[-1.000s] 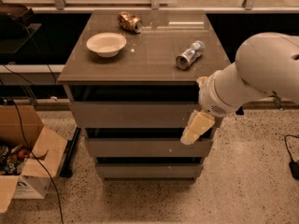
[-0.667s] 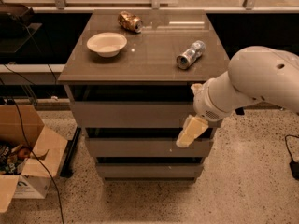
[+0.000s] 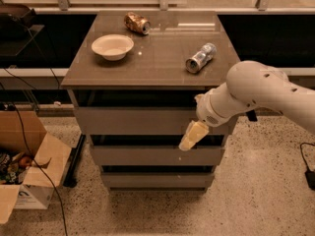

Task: Open top drawer

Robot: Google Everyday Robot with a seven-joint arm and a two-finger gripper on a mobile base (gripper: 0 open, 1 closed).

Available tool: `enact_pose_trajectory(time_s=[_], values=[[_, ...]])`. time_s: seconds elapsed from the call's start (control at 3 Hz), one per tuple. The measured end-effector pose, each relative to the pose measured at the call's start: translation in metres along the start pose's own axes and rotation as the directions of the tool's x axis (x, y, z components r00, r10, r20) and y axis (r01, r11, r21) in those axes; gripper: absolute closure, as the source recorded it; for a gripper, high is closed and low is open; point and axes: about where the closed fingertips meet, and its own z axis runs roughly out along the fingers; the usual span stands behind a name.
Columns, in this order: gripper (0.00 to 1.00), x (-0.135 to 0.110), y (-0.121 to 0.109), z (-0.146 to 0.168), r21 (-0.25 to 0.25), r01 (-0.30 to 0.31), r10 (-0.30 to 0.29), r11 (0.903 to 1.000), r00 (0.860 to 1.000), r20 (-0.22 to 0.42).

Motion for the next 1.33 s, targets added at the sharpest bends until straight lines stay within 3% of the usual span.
enact_pose_trajectory(time_s=[0.67, 1.33], values=[[0.0, 0.028, -0.045, 0.064, -0.064, -0.008, 0.007, 0.9979, 1.0, -0.015], [0.42, 0.035, -0.031, 0.074, -0.124, -0.029, 0.019, 0.9919, 0.996, -0.087]])
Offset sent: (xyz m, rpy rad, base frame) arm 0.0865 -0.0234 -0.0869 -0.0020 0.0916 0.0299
